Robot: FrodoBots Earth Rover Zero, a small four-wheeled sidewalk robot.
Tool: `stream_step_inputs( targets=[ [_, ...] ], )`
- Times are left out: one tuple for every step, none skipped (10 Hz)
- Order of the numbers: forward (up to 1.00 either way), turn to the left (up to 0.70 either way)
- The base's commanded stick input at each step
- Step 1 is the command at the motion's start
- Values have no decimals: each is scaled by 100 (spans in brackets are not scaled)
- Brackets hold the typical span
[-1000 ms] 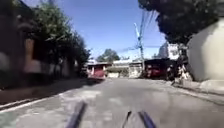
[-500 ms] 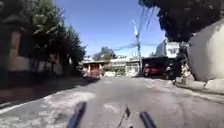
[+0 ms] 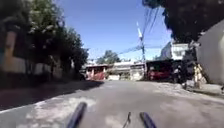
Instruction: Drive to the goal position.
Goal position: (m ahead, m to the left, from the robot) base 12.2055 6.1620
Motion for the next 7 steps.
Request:
stream_step_inputs(
  targets=[
    [100,-2],
    [100,-5],
    [100,-23],
    [100,-35],
    [100,-35],
    [100,-31],
    [100,-6]
  ],
)
